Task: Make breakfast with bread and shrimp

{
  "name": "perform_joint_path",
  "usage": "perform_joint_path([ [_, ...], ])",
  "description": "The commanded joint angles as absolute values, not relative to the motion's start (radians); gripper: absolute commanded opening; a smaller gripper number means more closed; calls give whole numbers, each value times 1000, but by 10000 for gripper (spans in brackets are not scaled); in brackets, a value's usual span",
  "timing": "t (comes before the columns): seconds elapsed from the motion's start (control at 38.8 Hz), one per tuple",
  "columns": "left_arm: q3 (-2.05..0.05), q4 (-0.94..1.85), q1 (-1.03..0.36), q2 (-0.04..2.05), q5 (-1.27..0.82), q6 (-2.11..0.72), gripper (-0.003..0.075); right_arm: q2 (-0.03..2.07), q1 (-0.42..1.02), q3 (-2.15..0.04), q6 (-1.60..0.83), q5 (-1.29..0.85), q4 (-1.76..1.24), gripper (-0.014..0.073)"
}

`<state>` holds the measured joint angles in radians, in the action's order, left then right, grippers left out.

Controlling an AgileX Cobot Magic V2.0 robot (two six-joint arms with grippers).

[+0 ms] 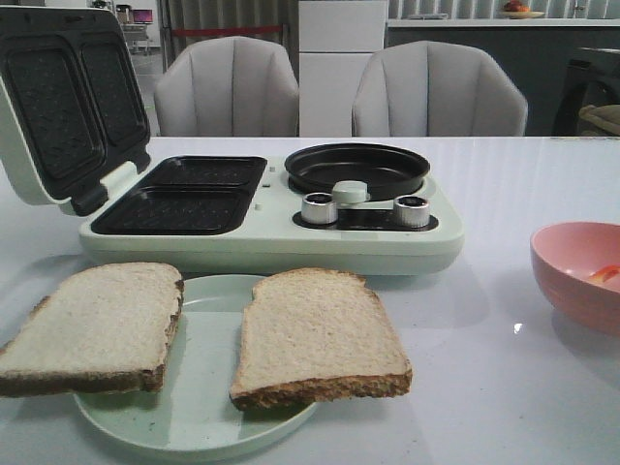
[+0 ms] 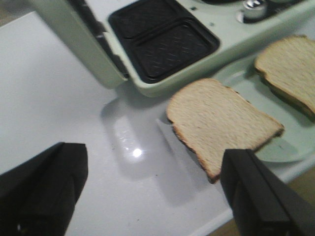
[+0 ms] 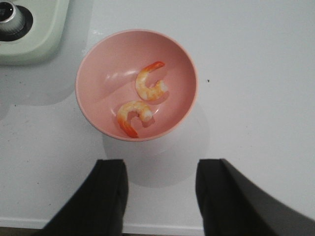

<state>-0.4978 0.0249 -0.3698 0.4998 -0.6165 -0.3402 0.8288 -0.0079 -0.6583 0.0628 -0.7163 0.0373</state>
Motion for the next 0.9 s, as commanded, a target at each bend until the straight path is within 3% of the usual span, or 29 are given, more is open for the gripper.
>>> perform_joint_path([
  [0.0, -530, -32, -492, 561, -556, -378, 601, 827, -7, -693, 61, -662, 46, 444],
  [0.26, -516, -305, -737, 754, -598, -331, 601, 827, -7, -693, 61, -662, 46, 444],
  [0.54, -472, -760, -940, 949, -591, 132, 600, 827, -7, -693, 61, -662, 46, 444],
  [0.88, -472, -1061, -972, 1210, -603, 485, 548, 827, -7, -693, 61, -662, 46, 444],
])
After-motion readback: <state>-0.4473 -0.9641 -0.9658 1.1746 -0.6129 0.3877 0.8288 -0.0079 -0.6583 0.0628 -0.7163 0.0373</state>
